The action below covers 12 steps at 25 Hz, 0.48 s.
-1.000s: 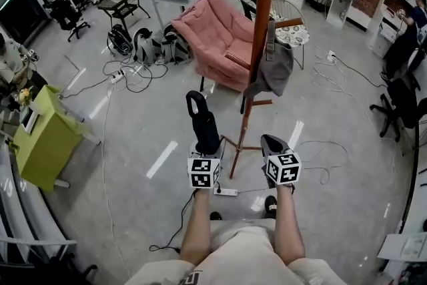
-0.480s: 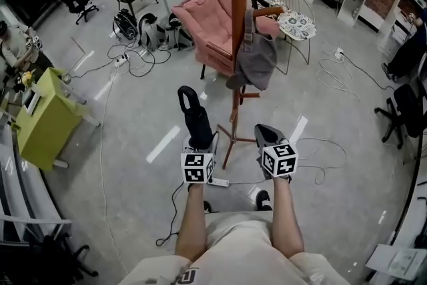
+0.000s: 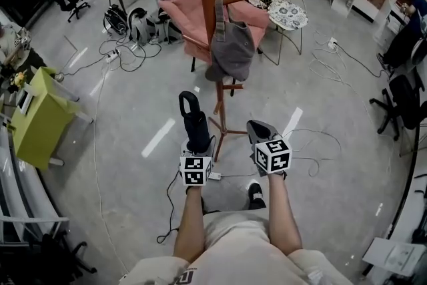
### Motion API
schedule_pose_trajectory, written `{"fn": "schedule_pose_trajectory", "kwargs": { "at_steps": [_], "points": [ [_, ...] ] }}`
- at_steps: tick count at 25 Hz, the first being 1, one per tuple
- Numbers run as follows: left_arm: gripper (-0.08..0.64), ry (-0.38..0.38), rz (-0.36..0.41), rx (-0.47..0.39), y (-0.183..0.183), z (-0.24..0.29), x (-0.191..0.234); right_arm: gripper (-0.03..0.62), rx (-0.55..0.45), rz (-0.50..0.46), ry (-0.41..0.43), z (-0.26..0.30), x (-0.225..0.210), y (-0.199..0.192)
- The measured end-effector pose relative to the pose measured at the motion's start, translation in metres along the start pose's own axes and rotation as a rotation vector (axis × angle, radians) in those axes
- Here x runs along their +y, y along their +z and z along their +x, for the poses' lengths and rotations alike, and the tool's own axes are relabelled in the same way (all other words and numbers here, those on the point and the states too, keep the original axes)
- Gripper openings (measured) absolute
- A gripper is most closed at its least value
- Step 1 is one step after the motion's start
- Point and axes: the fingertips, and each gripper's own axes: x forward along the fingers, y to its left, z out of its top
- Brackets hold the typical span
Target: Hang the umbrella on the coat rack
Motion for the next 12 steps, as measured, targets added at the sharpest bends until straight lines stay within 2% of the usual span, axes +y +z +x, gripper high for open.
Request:
{"fn": "schedule_pose_trajectory", "kwargs": {
  "at_steps": [8, 12],
  "points": [
    [0.259, 0.002, -0.001, 0.077, -0.041, 0.013, -0.020, 0.005, 0.020, 0.003, -0.003, -0.013, -0.016, -0.016],
    [0.259, -0.012, -0.033, 0.101, -0.061, 0.022, -0.027, 0.005, 0.030, 0.059, -0.007, -0.021, -0.025, -0.031]
  ]
}}
